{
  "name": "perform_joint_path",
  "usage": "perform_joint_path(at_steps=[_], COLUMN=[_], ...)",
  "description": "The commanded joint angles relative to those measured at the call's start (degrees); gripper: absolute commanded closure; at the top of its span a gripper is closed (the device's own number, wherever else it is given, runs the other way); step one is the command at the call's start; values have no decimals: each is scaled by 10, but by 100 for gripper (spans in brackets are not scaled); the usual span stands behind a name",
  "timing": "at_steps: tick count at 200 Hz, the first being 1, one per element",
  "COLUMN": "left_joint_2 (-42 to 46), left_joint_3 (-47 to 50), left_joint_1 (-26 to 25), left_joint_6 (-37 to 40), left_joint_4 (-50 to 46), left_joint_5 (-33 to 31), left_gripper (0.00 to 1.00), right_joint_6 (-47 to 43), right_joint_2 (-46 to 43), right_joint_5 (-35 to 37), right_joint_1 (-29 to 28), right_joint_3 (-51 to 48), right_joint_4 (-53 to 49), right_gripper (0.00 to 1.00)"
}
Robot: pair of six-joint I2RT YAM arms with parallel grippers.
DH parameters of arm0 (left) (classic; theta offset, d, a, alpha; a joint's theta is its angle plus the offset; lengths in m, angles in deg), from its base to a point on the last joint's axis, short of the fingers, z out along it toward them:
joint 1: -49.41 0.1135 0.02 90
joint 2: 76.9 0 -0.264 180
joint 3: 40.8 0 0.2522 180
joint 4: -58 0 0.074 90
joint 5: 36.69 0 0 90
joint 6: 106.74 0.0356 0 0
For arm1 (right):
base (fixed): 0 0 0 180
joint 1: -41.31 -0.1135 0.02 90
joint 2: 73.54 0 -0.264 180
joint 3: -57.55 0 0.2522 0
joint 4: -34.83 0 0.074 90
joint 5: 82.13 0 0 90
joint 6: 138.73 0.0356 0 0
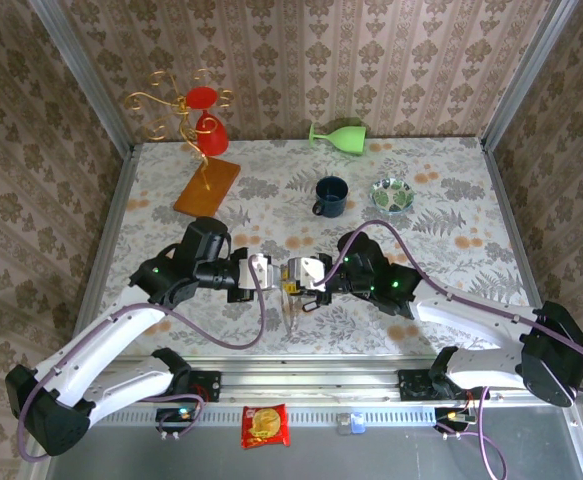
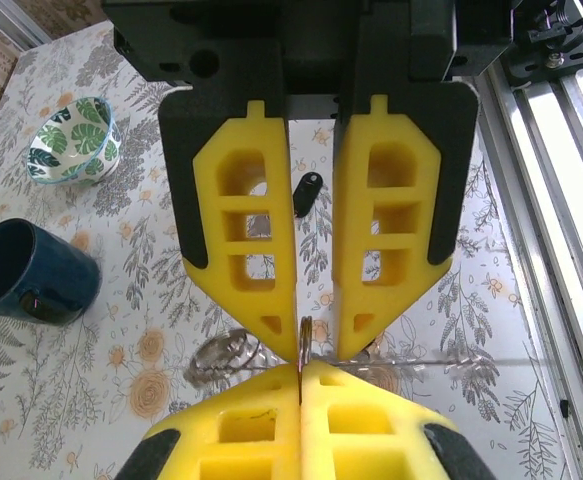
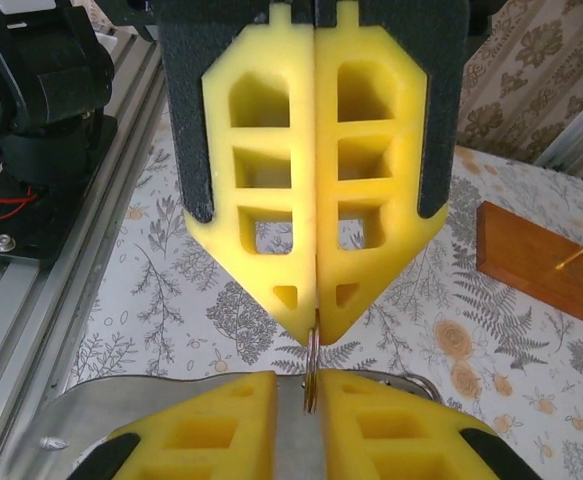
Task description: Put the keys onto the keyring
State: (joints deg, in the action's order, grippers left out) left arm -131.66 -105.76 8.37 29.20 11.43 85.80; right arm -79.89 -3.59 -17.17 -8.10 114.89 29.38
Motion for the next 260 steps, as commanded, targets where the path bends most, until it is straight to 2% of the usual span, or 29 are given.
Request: perform_joint_path(at_steps=[1, 32, 45, 53, 58, 74, 89, 112, 153, 210, 217, 260], left_joint_2=[1, 1, 2, 5, 10, 41, 85, 127, 122, 94, 89, 73], left_joint_3=[-25, -26, -25, -22, -17, 13, 62, 139, 198, 220, 223, 231], left_joint_1=[-5, -5, -5, -3, 1, 39, 107, 164, 165, 152, 133, 116], left_joint_6=[11, 7, 1, -8, -13, -44, -106, -205, -265, -281, -285, -304], left_joint_4=[-2, -1, 4, 12, 18, 60, 146, 294, 396, 444, 455, 491], left_joint_5=[6, 9, 7, -2, -7, 13, 90, 181, 247, 269, 269, 269], left_gripper=[100, 100, 100, 82, 75, 65, 60, 60, 64, 67, 67, 72], right_joint_6=[10, 19, 27, 34, 41, 76, 103, 124, 134, 161, 164, 175], right_joint_2=[5, 8, 8, 7, 6, -2, -11, -18, -15, -3, -2, 8], right_joint_5=[9, 7, 5, 0, -4, -30, -69, -124, -166, -173, -173, -164], right_joint_1=[-5, -6, -5, -3, 1, 24, 48, 68, 75, 71, 69, 56], right_joint_3=[17, 16, 12, 5, -1, -26, -41, -53, -43, -36, -36, -34], right_joint_4=[33, 44, 53, 66, 79, 129, 162, 196, 204, 238, 242, 262], right_gripper=[85, 100, 100, 100, 100, 100, 100, 100, 100, 100, 100, 100])
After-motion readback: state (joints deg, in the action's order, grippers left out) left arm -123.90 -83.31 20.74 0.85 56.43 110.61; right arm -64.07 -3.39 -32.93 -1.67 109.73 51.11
